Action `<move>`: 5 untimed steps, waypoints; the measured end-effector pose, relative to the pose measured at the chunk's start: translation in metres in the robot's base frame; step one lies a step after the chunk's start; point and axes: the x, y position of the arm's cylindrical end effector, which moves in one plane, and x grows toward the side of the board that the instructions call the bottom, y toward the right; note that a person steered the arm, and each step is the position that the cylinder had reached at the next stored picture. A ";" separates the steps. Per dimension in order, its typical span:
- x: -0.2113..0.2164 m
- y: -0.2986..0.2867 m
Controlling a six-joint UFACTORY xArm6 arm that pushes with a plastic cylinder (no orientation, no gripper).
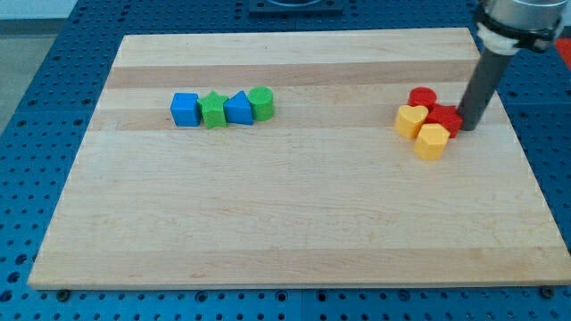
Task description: Drag the hexagon towards the bottom center of the board
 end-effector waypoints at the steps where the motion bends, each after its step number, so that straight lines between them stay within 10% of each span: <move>1: 0.011 -0.024; 5: 0.065 -0.078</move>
